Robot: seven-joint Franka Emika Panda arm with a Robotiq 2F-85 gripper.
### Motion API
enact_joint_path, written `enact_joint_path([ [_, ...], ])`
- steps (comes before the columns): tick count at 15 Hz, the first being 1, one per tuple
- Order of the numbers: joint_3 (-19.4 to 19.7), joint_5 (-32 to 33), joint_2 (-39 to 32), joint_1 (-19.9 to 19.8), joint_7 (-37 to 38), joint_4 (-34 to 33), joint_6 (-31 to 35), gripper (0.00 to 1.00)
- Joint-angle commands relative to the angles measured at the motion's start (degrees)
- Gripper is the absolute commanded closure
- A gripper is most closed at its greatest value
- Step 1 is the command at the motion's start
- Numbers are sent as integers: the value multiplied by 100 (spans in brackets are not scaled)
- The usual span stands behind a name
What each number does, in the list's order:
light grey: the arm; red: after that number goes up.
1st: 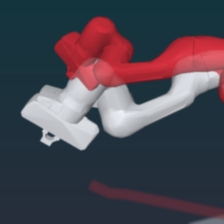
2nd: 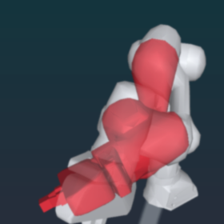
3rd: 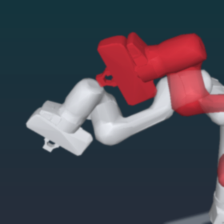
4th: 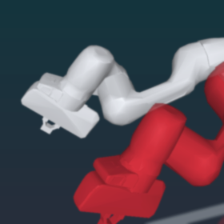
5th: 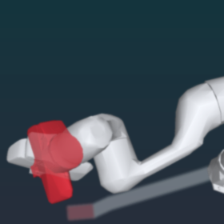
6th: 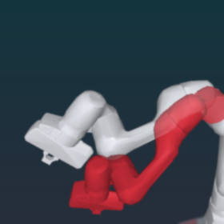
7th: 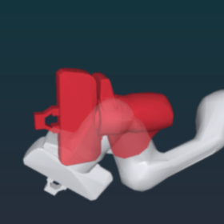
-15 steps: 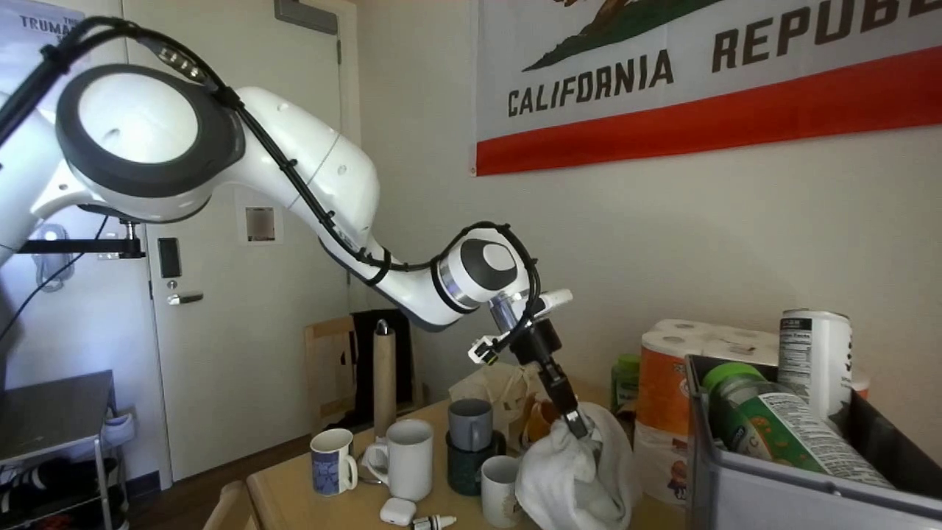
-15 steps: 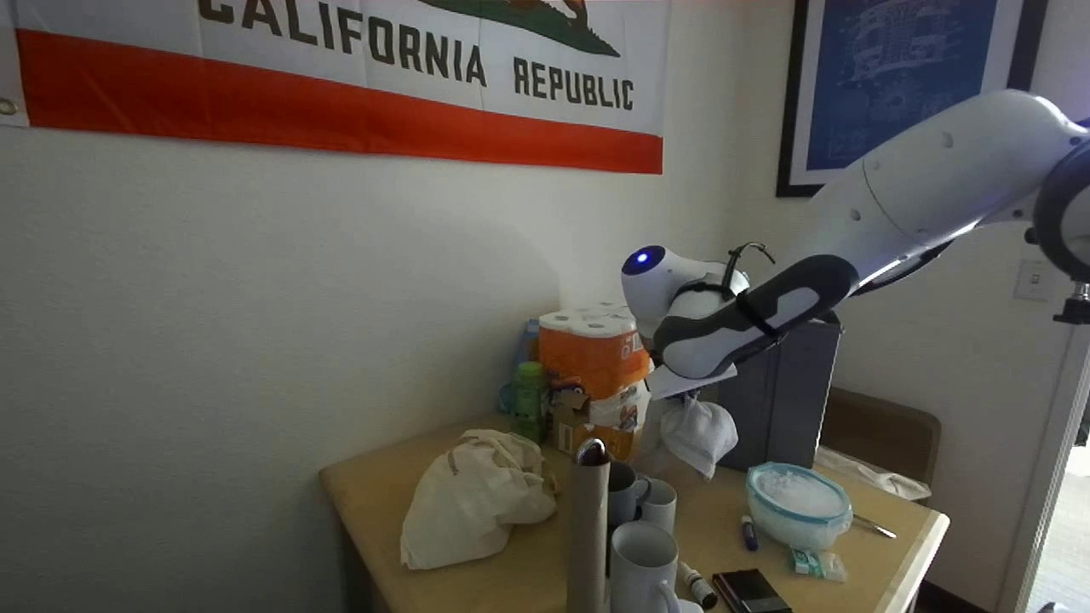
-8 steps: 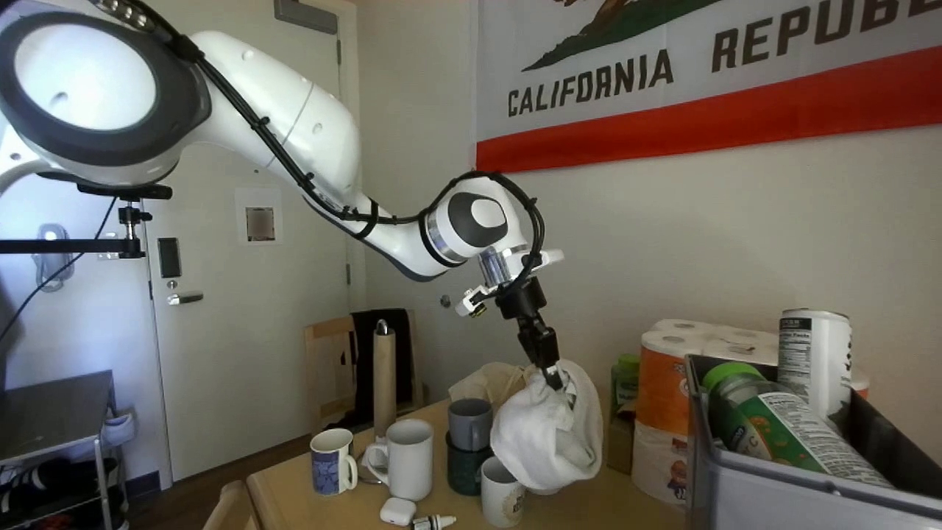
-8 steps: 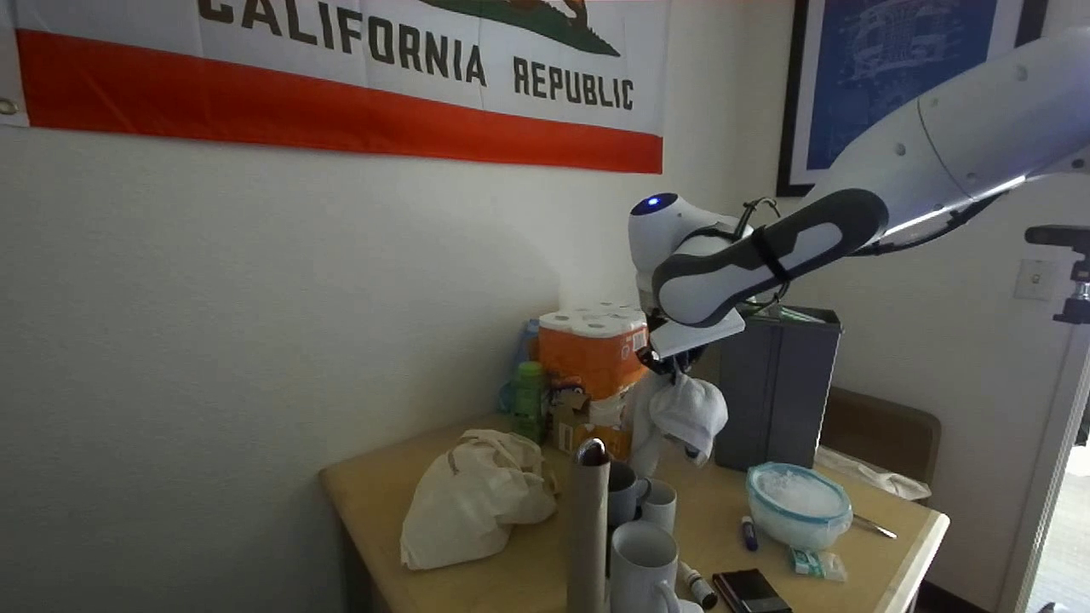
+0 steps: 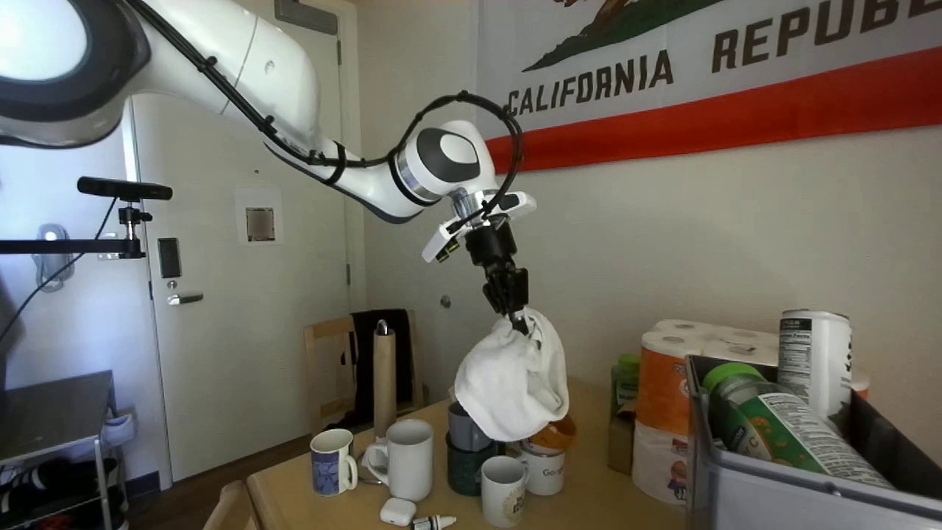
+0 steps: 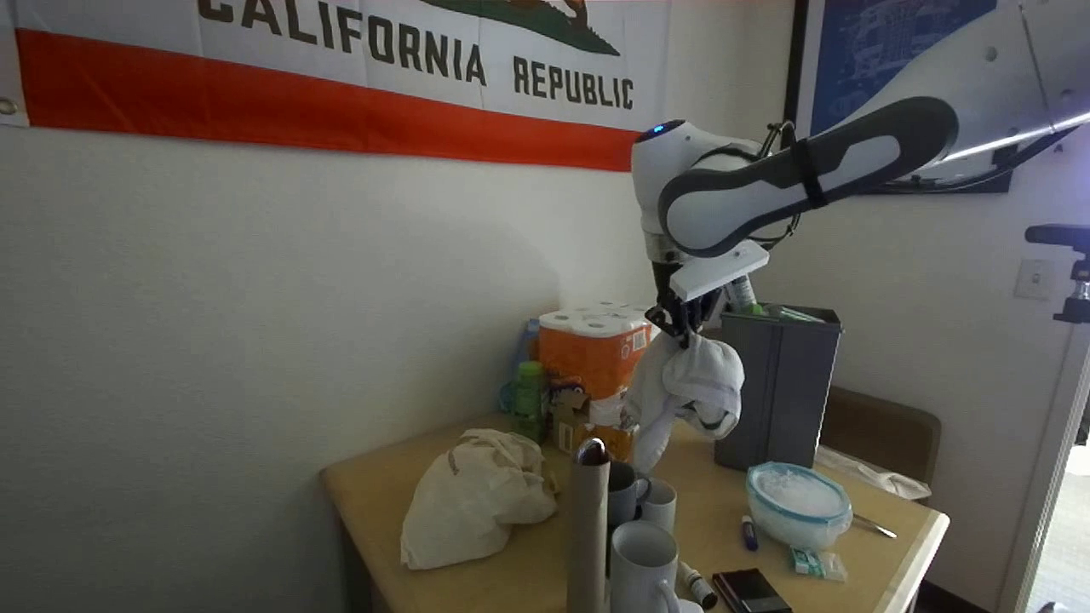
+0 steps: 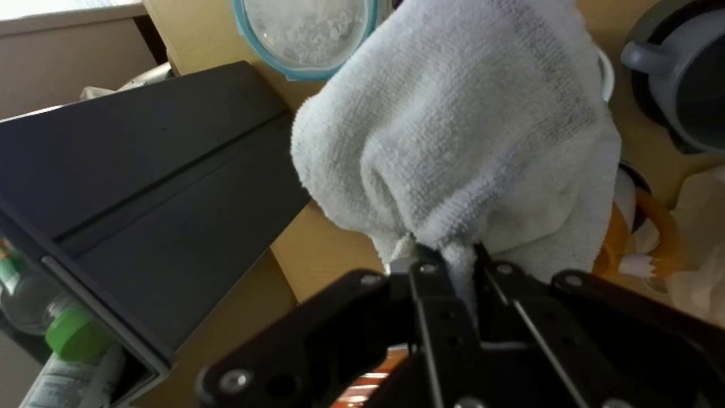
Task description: Use the towel to wipe in a mug
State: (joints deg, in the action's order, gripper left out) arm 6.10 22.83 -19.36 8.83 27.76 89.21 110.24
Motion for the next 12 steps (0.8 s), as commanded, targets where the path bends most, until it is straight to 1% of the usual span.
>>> enact_joint_path([
  [1,-303,-392,459,-133,-740,128,-439,97],
  [6,-537,-952,589,-206,-1374,153,-812,97],
  [12,-855,-2018,472,-294,-2208,516,-750,97],
])
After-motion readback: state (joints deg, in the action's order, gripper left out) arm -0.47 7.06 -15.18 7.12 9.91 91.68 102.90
